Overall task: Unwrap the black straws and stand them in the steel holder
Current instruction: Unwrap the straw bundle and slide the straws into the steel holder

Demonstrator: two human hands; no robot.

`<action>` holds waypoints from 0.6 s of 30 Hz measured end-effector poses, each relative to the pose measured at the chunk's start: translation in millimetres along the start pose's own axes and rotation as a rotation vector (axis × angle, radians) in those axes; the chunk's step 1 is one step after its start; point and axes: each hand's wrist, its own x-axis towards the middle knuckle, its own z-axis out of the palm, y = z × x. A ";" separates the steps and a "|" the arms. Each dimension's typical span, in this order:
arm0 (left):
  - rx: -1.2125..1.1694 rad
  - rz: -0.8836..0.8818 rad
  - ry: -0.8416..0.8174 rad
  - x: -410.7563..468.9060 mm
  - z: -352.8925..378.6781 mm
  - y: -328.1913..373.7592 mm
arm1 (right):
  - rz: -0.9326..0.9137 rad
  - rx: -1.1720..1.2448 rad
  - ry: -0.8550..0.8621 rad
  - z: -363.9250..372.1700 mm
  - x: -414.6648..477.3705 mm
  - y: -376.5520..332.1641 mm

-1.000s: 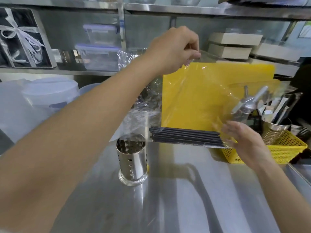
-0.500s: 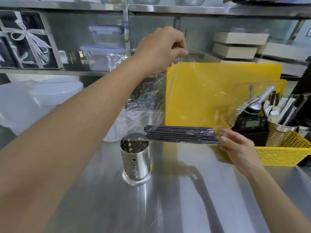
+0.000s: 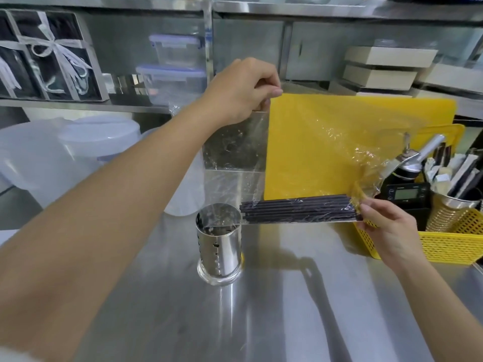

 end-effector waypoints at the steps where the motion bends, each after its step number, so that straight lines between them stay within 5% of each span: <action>1: 0.000 0.001 0.004 -1.9 -1.0 -3.4 | -0.008 0.011 -0.001 1.1 1.1 -1.5; 18: -0.287 -0.160 0.117 -24.7 -8.7 -64.5 | -0.068 -0.029 -0.053 33.6 40.7 -39.1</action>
